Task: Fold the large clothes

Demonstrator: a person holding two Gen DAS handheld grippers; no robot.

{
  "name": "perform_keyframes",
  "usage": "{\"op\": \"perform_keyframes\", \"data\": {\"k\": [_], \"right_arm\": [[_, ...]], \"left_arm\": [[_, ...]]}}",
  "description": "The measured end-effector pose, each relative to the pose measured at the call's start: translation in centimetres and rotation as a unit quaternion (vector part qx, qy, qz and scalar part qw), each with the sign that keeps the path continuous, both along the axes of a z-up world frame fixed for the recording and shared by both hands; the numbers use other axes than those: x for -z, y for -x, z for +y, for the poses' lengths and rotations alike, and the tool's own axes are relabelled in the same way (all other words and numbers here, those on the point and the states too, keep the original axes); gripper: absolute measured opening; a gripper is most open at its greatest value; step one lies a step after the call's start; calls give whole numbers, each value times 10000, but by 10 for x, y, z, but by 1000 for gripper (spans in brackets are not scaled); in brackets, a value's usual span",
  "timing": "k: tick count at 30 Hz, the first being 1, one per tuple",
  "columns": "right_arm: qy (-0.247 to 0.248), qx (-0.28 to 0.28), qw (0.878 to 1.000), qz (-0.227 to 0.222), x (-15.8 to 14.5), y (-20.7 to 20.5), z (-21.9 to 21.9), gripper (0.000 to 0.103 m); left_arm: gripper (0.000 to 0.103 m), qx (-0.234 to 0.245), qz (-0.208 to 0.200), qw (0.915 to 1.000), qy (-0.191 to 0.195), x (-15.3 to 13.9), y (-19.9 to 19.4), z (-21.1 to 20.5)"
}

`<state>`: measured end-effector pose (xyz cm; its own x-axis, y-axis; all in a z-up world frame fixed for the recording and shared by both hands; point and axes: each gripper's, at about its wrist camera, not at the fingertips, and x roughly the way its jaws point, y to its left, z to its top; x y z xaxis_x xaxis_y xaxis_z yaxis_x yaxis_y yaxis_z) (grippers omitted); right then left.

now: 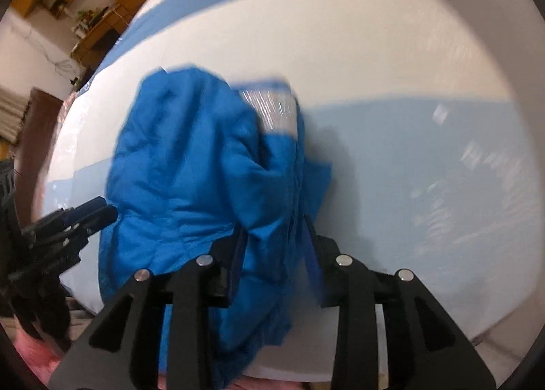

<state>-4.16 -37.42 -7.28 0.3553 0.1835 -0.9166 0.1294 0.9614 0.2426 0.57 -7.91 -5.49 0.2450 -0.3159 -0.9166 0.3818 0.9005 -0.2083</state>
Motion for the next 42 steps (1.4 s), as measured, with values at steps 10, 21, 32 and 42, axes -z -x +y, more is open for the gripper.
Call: {"op": "perform_keyframes", "data": {"k": [10, 21, 32, 42], "right_arm": [[-283, -936, 9949, 264, 3, 21, 61, 13], [-753, -88, 9950, 652, 78, 56, 39, 0], [-365, -396, 9985, -45, 0, 26, 49, 7], [370, 127, 9986, -344, 28, -67, 59, 5]], "left_arm": [[43, 254, 78, 9996, -7, -3, 30, 11], [46, 356, 341, 9988, -1, 31, 33, 1], [44, 77, 151, 9994, 298, -6, 3, 7], [44, -491, -245, 9982, 238, 3, -68, -37]]}}
